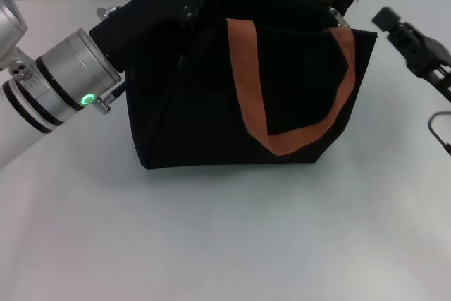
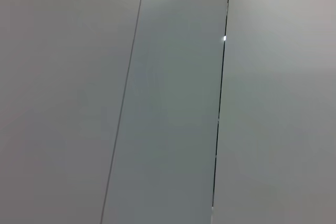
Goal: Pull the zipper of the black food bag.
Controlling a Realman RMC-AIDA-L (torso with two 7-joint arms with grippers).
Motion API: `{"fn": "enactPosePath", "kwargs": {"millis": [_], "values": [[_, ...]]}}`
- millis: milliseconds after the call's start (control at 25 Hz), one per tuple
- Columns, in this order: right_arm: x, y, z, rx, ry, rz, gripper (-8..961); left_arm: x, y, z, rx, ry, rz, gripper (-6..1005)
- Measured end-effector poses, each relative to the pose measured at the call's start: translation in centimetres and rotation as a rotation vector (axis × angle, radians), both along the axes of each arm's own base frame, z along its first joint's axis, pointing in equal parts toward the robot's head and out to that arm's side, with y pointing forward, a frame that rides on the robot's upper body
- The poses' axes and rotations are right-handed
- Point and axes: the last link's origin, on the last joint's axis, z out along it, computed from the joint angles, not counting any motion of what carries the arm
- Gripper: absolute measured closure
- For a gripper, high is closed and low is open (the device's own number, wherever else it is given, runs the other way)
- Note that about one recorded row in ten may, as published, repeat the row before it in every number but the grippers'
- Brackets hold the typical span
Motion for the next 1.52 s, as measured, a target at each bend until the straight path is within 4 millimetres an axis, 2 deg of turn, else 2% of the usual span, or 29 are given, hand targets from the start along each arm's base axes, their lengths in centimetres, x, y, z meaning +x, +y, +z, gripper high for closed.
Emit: {"fn": "enactPosePath", "kwargs": {"millis": [80, 240, 520, 680, 760, 840, 1080, 1280, 1360, 1520], "values": [[0.3, -1.3, 0.1, 0.073, 0.007, 0.012, 907, -0.1, 0.1, -0.1, 0.015, 0.009, 0.003, 970], [0.8, -3.1, 0.4, 0.180, 0.022, 0.012, 757, -0.4, 0.3, -0.1, 0.040, 0.013, 0.032, 970], [1.3, -3.2, 0.2, 0.176, -0.002, -0.017, 455, -1.7, 1.6, 0.2, 0.079, 0.011, 0.169, 969], [1.2, -2.9, -0.2, 0.162, -0.015, -0.024, 298, -2.5, 1.3, 0.7, 0.100, -0.025, 0.201, 969], [1.1, -2.9, -0.2, 0.155, -0.016, -0.012, 220, -3.0, 0.6, 1.5, 0.129, -0.069, 0.197, 969], [0.8, -3.2, -0.3, 0.141, -0.016, 0.019, 199, -3.8, -0.1, 2.0, 0.150, -0.093, 0.205, 790], [0.8, -4.0, 0.0, 0.183, -0.043, 0.063, 137, -7.1, -3.9, 3.3, 0.190, -0.133, 0.226, 556], [0.7, -4.5, 0.2, 0.210, -0.050, 0.081, 116, -10.8, -8.4, 4.5, 0.282, -0.108, 0.279, 327], [0.6, -4.7, 0.3, 0.208, -0.053, 0.102, 117, -12.3, -10.1, 4.9, 0.333, -0.082, 0.316, 309], [0.5, -4.9, 0.9, 0.222, -0.084, 0.152, 117, -13.1, -12.7, 5.2, 0.327, -0.030, 0.270, 281]]}}
